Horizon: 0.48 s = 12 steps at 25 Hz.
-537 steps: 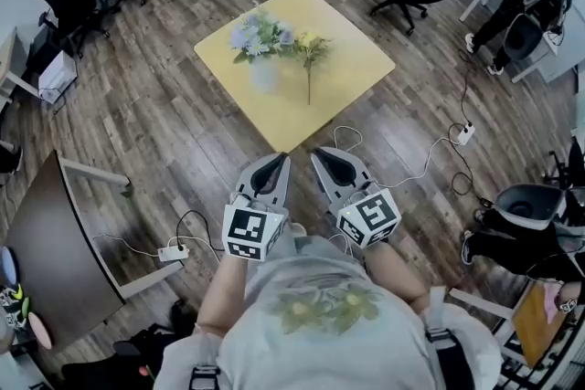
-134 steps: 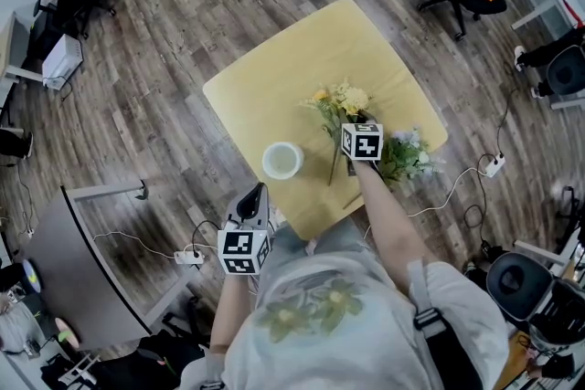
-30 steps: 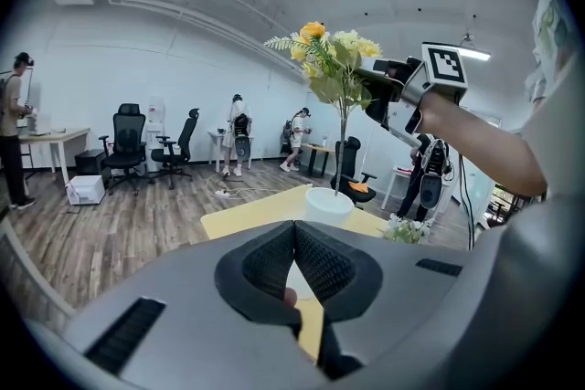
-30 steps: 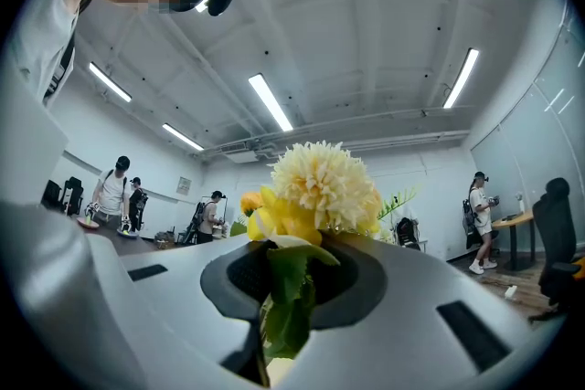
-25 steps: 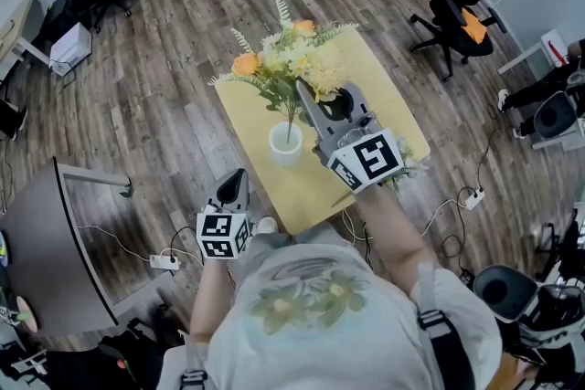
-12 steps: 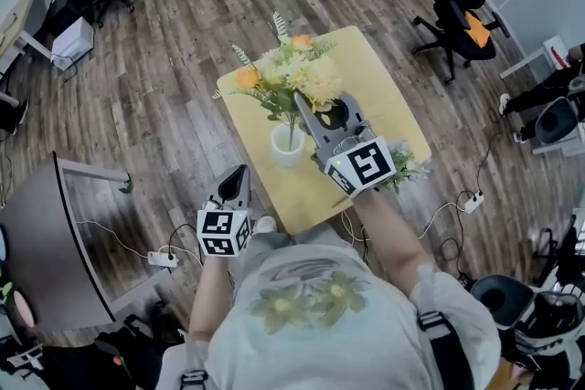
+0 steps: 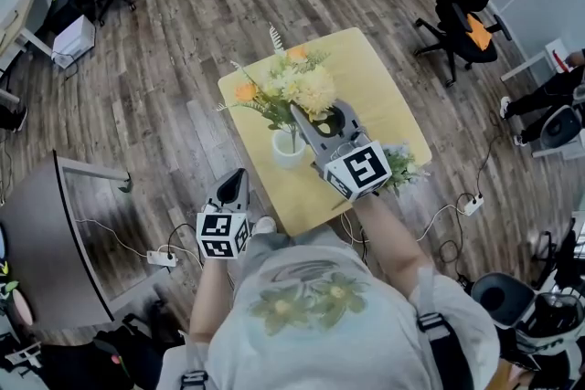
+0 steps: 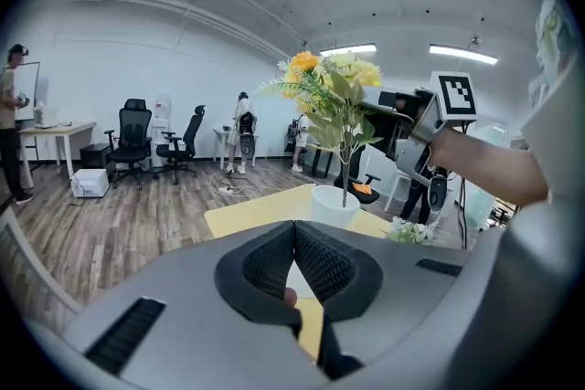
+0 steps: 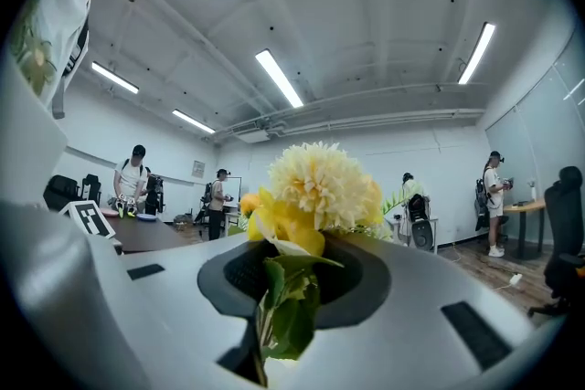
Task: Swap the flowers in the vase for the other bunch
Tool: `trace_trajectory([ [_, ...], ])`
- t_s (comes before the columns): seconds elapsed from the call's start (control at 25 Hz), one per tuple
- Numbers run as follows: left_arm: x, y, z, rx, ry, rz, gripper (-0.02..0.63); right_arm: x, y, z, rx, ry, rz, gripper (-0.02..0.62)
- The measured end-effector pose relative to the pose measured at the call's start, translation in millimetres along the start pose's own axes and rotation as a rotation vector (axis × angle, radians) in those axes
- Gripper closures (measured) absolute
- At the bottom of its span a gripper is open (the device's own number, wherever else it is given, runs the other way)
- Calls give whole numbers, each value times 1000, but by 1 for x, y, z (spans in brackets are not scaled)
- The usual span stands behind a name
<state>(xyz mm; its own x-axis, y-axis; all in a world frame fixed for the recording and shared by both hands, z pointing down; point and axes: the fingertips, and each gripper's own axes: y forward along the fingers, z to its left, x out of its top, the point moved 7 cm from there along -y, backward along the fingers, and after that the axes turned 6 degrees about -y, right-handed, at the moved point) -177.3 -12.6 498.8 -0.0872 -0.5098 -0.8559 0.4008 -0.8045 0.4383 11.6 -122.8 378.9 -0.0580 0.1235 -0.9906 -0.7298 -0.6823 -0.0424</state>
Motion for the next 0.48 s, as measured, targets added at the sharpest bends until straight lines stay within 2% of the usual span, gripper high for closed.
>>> trace_trajectory([
  [0.48, 4, 5, 5, -15, 12, -8, 591, -27, -3, 13, 25, 36, 79, 477],
])
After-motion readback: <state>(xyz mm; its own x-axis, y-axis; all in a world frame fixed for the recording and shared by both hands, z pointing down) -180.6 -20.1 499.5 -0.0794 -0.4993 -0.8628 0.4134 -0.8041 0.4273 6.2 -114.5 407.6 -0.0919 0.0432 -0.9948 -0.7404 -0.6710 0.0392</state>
